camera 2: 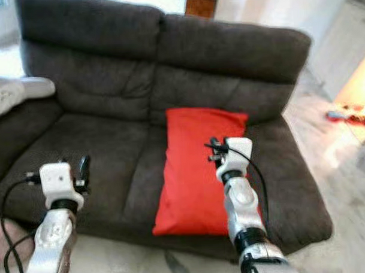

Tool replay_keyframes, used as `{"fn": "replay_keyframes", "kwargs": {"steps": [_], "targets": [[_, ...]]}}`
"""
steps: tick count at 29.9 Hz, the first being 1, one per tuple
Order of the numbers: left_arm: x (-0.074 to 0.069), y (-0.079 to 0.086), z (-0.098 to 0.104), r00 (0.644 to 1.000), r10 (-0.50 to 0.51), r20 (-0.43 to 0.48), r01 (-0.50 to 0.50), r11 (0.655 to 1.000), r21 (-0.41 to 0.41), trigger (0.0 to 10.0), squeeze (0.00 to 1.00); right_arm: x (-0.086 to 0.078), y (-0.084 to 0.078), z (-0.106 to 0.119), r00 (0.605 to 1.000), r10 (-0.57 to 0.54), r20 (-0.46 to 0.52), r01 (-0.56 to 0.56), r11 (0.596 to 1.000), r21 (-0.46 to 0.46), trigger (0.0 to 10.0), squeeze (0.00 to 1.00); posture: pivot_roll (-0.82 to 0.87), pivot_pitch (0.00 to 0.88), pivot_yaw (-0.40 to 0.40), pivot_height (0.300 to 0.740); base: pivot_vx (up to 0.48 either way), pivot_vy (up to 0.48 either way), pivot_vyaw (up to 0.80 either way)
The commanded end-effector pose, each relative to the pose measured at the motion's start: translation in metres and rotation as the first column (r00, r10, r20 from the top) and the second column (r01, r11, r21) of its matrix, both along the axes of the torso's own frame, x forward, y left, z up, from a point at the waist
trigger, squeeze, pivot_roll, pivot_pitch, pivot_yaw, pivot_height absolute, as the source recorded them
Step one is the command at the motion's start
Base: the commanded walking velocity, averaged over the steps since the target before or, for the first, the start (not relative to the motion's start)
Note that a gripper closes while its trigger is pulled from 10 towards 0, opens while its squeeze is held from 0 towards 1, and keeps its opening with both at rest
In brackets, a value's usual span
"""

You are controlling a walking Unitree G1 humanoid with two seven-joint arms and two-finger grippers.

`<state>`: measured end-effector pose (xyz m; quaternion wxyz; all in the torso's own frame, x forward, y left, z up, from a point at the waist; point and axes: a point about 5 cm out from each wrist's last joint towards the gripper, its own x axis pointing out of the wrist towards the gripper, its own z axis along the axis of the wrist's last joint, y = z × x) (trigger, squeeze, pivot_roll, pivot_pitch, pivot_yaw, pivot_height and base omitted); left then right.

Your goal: Move the pillow to the sofa from floor

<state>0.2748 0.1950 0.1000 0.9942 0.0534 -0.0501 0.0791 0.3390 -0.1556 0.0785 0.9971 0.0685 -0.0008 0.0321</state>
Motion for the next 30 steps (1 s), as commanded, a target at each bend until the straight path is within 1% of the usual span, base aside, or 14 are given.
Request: {"fn": "replay_keyframes", "kwargs": {"steps": [1,9,13,20,24,27,29,30], "targets": [[0.002,-0.001,0.004,1.000,-0.006,0.015,0.006,1.000,0.007,10.0,0.00,0.001,0.000,0.002,1.000,0.000,0.000,0.000,1.000,0.000,10.0,0.00,0.21,0.004,-0.171,0.740,-0.247,0.000,0.00],[0.002,0.000,0.003,1.000,-0.009,0.012,0.009,1.000,0.009,10.0,0.00,0.001,0.000,0.000,1.000,0.002,-0.006,-0.002,1.000,-0.001,10.0,0.00,0.21,0.000,-0.170,0.740,-0.247,0.000,0.00],[0.003,0.000,0.000,1.000,-0.001,-0.016,0.002,1.000,0.024,10.0,0.00,0.000,0.001,0.000,1.000,0.004,-0.007,-0.004,1.000,-0.001,10.0,0.00,0.21,0.000,-0.169,0.740,0.000,0.000,0.00],[0.002,0.000,-0.001,1.000,-0.011,-0.010,0.011,1.000,0.017,10.0,0.00,-0.001,0.003,-0.002,1.000,0.010,-0.010,-0.010,1.000,0.002,10.0,0.00,0.21,0.000,-0.169,0.740,0.000,0.000,0.00],[0.003,-0.001,-0.003,0.999,-0.019,-0.026,0.020,1.000,0.011,10.0,0.00,-0.001,0.003,-0.003,1.000,0.011,-0.016,-0.011,1.000,0.002,10.0,0.00,0.22,0.000,-0.170,0.740,0.000,0.000,0.00],[0.006,-0.003,-0.003,0.999,-0.034,-0.031,0.034,0.999,0.012,10.0,0.00,-0.005,-0.004,-0.011,0.998,-0.020,-0.055,0.022,1.000,0.021,10.0,0.00,0.23,0.000,-0.154,0.740,0.000,0.000,0.00],[0.009,-0.001,-0.001,0.998,-0.054,-0.034,0.055,0.998,0.027,10.0,0.00,-0.009,-0.009,-0.018,0.995,-0.059,-0.082,0.062,0.998,0.033,10.0,0.00,0.22,0.000,-0.125,0.740,0.000,0.000,0.00],[0.009,-0.001,-0.001,0.998,-0.054,-0.034,0.055,0.998,0.027,10.0,0.00,-0.009,-0.009,-0.018,0.995,-0.059,-0.082,0.062,0.998,0.033,10.0,0.00,0.22,0.000,-0.125,0.740,0.000,0.000,0.00]]}}
